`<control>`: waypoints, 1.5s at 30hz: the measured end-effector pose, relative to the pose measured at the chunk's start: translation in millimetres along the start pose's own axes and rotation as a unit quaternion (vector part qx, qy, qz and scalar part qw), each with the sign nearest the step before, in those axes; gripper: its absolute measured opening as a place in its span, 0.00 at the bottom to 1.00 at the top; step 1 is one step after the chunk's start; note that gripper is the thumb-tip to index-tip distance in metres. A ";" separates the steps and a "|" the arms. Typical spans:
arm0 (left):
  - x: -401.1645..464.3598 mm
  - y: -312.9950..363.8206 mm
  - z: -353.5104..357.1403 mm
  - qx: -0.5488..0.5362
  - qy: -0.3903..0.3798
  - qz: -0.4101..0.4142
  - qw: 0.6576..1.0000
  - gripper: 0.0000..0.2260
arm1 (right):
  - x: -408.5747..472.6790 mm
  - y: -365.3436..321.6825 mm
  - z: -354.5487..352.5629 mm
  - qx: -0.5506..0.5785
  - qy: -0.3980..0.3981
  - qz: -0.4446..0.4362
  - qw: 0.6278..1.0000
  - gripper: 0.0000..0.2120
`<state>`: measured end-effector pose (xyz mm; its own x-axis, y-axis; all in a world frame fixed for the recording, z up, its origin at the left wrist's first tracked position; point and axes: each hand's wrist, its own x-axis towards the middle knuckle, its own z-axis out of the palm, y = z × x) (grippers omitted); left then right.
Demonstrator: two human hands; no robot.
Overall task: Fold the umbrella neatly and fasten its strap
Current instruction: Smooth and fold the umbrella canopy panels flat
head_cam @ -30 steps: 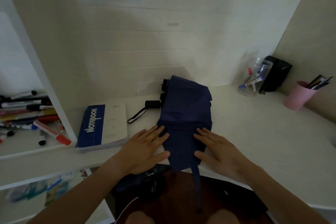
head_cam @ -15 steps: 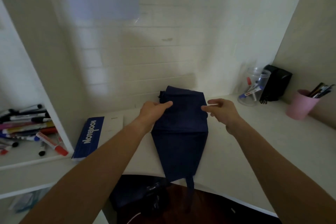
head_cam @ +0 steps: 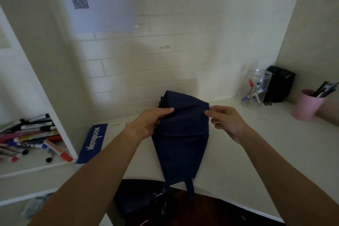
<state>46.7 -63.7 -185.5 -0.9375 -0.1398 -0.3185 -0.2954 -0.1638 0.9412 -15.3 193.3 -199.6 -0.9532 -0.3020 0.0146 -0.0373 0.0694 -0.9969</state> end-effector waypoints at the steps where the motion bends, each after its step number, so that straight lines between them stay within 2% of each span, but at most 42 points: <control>1: -2.5 -1.3 0.1 0.004 -0.005 0.020 1.000 0.19 | -3.2 2.1 -2.2 -0.003 -0.002 -0.008 1.000 0.09; 4: -12.8 -4.7 -1.4 -0.040 -0.031 0.080 0.996 0.12 | -17.2 2.5 -7.3 0.002 -0.005 -0.022 1.000 0.09; 7: -23.9 -11.0 -3.3 -0.068 -0.045 0.116 0.990 0.07 | -28.5 2.0 -4.6 0.011 -0.016 -0.031 0.999 0.14; 10: -37.3 -23.2 -3.2 -0.023 -0.031 0.158 0.987 0.16 | -42.3 4.1 2.6 0.023 -0.013 -0.050 0.998 0.24; 12: -47.9 -31.5 -1.4 0.017 0.015 0.176 0.984 0.17 | -51.0 4.4 9.2 0.005 -0.017 -0.066 0.998 0.27; 14: -58.2 -40.6 -1.4 0.039 0.039 0.196 0.979 0.15 | -57.4 4.6 15.6 -0.049 -0.005 -0.092 0.995 0.24; 17: -70.9 -54.0 -6.0 0.103 0.027 0.230 0.967 0.13 | -65.2 12.5 18.0 -0.166 0.016 -0.141 0.976 0.16; 20: -81.8 -70.2 -9.4 0.168 0.040 0.240 0.955 0.12 | -75.2 25.7 17.2 -0.189 -0.006 -0.133 0.973 0.12; 22: -85.0 -82.5 -9.3 0.191 0.041 0.237 0.952 0.10 | -83.1 28.7 22.1 -0.161 -0.004 -0.113 0.980 0.13; 26: -85.5 -96.8 -10.0 0.188 0.061 0.238 0.951 0.06 | -90.3 30.3 31.9 0.005 0.028 -0.015 0.999 0.15; 29: -85.0 -99.2 -8.7 0.183 0.076 0.245 0.949 0.10 | -90.6 36.7 32.7 0.007 0.022 0.005 1.000 0.14; 32: -83.7 -98.8 -9.3 0.165 0.087 0.238 0.953 0.09 | -92.7 41.3 29.2 0.030 0.010 0.038 0.999 0.14; 35: -85.8 -100.5 -11.8 0.158 0.067 0.210 0.963 0.08 | -96.9 43.6 28.1 0.086 -0.011 0.080 0.993 0.13; 38: -88.5 -101.8 -10.4 0.170 0.064 0.205 0.962 0.05 | -99.4 42.8 34.5 0.136 0.027 0.104 0.985 0.13; 41: -91.1 -103.9 -9.2 0.191 0.076 0.227 0.952 0.05 | -99.2 47.0 39.1 0.126 0.081 0.111 0.982 0.13; 45: -91.5 -111.8 -14.0 0.232 0.075 0.230 0.942 0.05 | -102.8 51.0 42.8 0.104 0.079 0.103 0.986 0.13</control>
<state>168.0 -46.3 -263.1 -0.9598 -0.2337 0.1553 0.0544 0.3879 0.9201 93.5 187.1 -255.3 -0.9697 -0.1484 -0.1943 0.2087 -0.0886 -0.9740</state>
